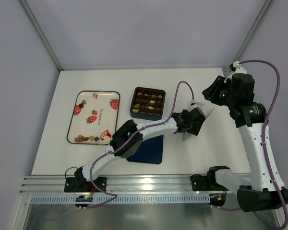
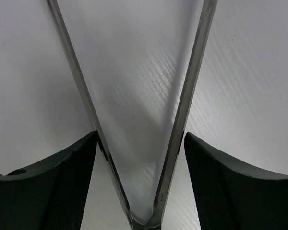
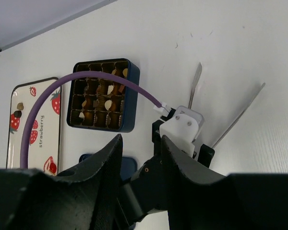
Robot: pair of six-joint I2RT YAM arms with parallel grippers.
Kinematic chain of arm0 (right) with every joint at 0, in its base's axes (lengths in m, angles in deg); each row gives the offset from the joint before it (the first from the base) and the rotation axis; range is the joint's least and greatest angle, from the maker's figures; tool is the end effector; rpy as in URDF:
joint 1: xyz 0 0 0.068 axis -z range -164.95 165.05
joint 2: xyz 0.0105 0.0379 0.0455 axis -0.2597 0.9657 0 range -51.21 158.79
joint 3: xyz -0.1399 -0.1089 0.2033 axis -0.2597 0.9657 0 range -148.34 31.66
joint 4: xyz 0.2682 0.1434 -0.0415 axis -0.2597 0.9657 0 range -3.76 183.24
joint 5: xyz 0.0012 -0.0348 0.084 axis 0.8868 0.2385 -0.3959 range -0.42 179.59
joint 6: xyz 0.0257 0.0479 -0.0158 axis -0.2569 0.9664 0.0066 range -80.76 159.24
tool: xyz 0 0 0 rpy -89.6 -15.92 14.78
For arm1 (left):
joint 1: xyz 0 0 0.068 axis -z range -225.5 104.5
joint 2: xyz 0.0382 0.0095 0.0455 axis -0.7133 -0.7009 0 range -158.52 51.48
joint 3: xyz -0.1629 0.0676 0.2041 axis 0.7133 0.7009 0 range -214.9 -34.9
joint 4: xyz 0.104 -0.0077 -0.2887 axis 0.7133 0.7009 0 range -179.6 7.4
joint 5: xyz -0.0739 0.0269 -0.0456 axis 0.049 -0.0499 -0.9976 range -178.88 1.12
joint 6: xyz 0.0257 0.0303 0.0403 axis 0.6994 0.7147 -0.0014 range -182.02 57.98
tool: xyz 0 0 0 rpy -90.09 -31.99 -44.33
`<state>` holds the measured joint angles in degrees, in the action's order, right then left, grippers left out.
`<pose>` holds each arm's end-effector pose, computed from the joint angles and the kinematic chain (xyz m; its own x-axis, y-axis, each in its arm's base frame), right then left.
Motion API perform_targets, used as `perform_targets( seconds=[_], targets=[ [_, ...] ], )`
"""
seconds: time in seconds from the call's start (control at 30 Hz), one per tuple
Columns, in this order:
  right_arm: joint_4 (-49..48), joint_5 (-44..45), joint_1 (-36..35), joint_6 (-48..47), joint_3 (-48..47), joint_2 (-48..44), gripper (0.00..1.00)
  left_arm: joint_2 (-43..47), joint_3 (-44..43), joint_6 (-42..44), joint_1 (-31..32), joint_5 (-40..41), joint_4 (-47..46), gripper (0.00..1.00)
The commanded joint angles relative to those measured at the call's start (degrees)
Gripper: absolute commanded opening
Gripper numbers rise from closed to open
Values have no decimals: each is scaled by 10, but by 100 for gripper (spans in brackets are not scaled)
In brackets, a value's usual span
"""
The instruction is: Pack the chocolate
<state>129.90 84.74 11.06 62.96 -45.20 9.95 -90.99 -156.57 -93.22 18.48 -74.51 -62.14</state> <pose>0.2594 0.0215 0.4259 -0.4863 0.3678 -0.7926 0.0567 0.9184 0.3915 0.2707 -0.5322 0.1406 -0.6935 0.2767 -0.6653 0.5132 0.8378 -0.1865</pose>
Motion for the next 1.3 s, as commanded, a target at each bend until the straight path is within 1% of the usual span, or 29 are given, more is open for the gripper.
perform_targets(
  seconds=[0.0,0.2,0.23,0.3,0.47,0.67,0.9,0.97,1.03,1.07,1.1,1.2,1.27],
  targets=[
    [12,13,1,-14,23,-32,40,-10,-24,10,-2,17,-37,73],
    [19,23,1,-20,57,-72,41,-9,-20,16,-2,19,-45,80],
    [20,26,1,-20,59,-76,44,-5,-15,17,-2,21,-49,80],
    [27,26,0,-23,57,-83,45,5,-3,20,-2,24,-57,81],
    [47,30,1,-25,31,-91,47,63,39,23,-7,19,-99,83],
    [70,19,1,-25,7,-111,48,127,71,24,-18,-1,-123,84],
    [93,-6,1,-22,15,-143,49,206,131,14,-30,-15,-143,84],
    [103,-17,1,-22,26,-149,49,231,171,-10,-36,-12,-143,84],
    [105,-38,0,-24,49,-162,50,278,203,-28,-53,-20,-144,84],
    [105,-42,0,-24,61,-167,50,293,240,-43,-59,-20,-145,84],
    [103,-46,1,-25,73,-172,50,314,258,-47,-68,-20,-145,84],
    [78,-68,-1,-21,152,-191,50,414,330,-57,-78,-11,-142,83],
    [58,-79,-8,-15,188,-192,50,454,364,-60,-80,1,-111,83]
  ],
)
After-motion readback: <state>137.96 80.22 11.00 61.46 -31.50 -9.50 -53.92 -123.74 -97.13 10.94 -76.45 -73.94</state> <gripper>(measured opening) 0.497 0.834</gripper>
